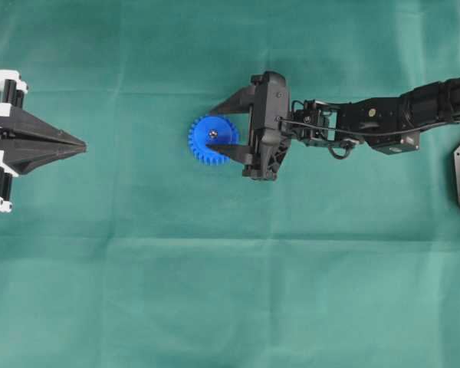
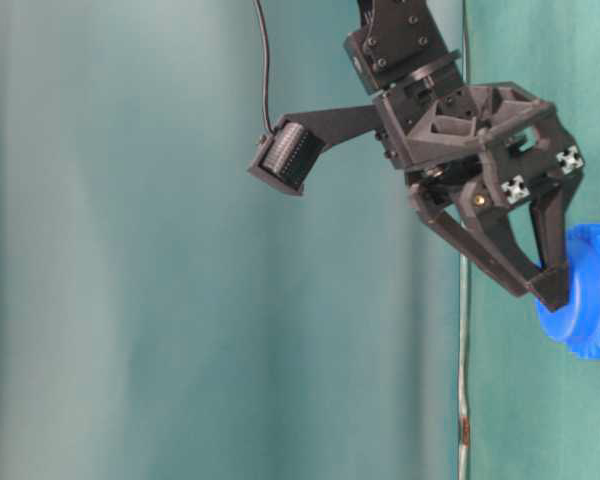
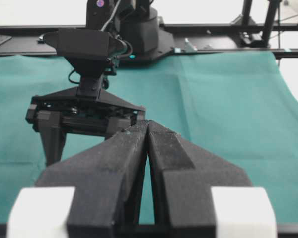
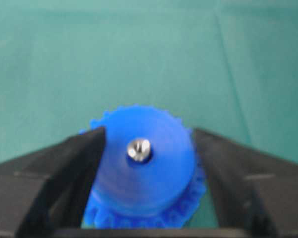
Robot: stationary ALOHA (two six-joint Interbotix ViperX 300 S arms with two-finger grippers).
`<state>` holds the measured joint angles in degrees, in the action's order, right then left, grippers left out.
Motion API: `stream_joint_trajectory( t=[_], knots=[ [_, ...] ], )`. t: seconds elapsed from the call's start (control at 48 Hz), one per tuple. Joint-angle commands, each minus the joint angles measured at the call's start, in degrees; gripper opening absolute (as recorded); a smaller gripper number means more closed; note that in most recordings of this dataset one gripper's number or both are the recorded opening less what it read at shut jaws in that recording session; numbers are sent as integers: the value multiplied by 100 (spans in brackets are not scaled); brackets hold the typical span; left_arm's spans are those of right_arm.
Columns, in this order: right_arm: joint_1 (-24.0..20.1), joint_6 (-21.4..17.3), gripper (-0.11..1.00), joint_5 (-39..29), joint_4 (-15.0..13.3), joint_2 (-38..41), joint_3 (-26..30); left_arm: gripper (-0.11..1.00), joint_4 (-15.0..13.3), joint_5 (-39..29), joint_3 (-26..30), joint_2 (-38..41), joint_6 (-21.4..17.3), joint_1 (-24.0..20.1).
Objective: Insert the shaft placed at a random location into the center hole of the medium gear at another random location.
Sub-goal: 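Push the shaft down into the center hole with the right gripper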
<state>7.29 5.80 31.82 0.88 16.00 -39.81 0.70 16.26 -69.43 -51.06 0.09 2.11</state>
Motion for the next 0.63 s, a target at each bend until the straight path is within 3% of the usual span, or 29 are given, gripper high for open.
stream_joint_trajectory(
  t=[0.0, 0.146, 0.604],
  knots=[
    [-18, 53, 82, 79, 9, -360, 35, 0, 18, 18, 62, 35, 0, -35],
    [-18, 62, 74, 62, 9, -668, -70, 0, 18, 9, 62, 35, 0, -53],
    [-26, 18, 74, 44, 9, -1160, -325, 0, 18, 0, 62, 9, 0, -53]
  ],
)
